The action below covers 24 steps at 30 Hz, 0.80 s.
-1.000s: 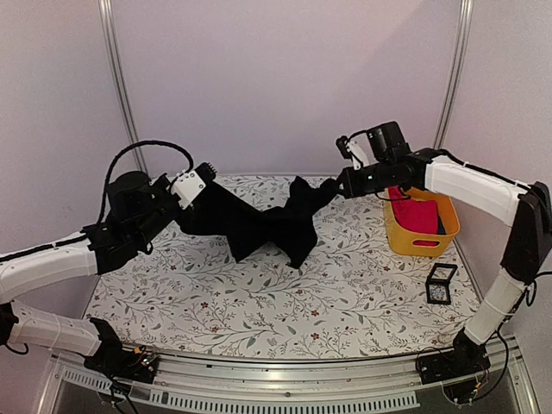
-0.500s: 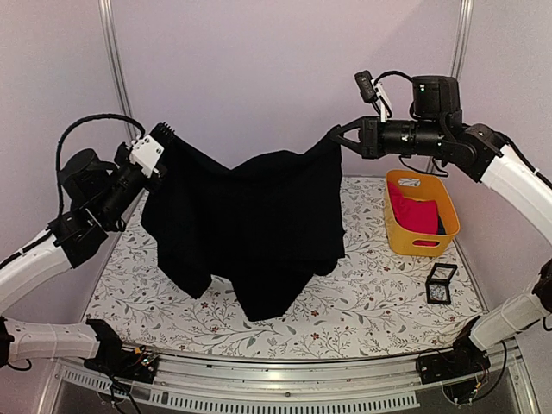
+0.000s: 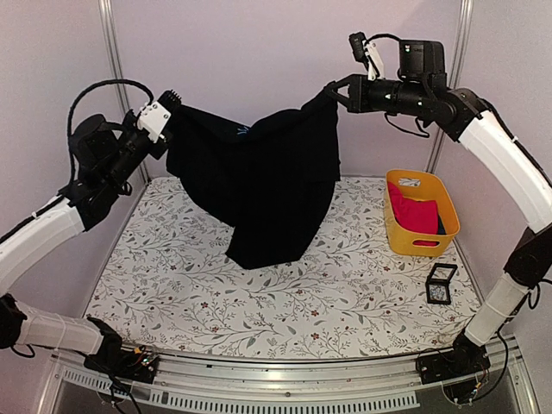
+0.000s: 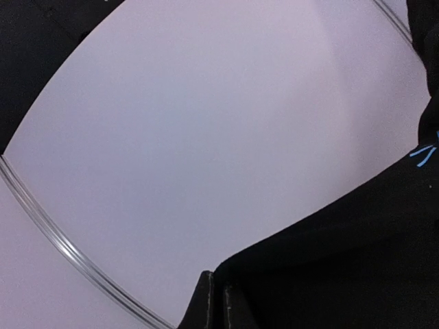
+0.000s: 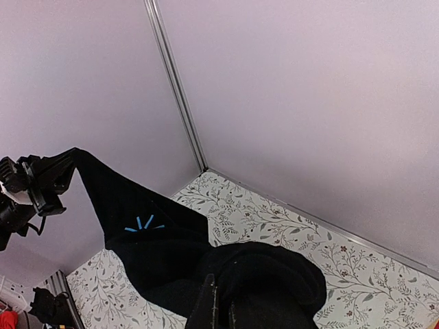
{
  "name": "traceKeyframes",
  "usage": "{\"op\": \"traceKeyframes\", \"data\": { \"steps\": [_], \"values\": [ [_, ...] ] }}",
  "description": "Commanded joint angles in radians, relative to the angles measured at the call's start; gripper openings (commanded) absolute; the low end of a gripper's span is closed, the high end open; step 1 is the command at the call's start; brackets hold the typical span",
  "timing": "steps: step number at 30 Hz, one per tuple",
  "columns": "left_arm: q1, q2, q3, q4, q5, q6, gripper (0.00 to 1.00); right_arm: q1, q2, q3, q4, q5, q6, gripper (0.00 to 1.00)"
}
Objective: Pin the brooch onto the clothing
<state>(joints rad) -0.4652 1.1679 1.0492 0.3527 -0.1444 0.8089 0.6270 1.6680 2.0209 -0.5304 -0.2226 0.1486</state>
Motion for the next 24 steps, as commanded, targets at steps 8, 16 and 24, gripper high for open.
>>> {"op": "traceKeyframes", "data": {
  "steps": [8,16,24],
  "values": [
    [0.016,-0.193,-0.113,-0.349,0.37,0.06,0.06,0.048,-0.295,-0.415,0.185,-0.236,0.022,0.0],
    [0.034,0.104,-0.081,-0.331,0.242,-0.046,0.9,0.012,-0.1,-0.49,0.161,-0.077,0.158,0.0],
    [-0.087,0.125,-0.039,-0.39,0.113,-0.175,0.98,-0.035,0.336,-0.293,0.008,0.163,0.151,0.13]
  ]
}}
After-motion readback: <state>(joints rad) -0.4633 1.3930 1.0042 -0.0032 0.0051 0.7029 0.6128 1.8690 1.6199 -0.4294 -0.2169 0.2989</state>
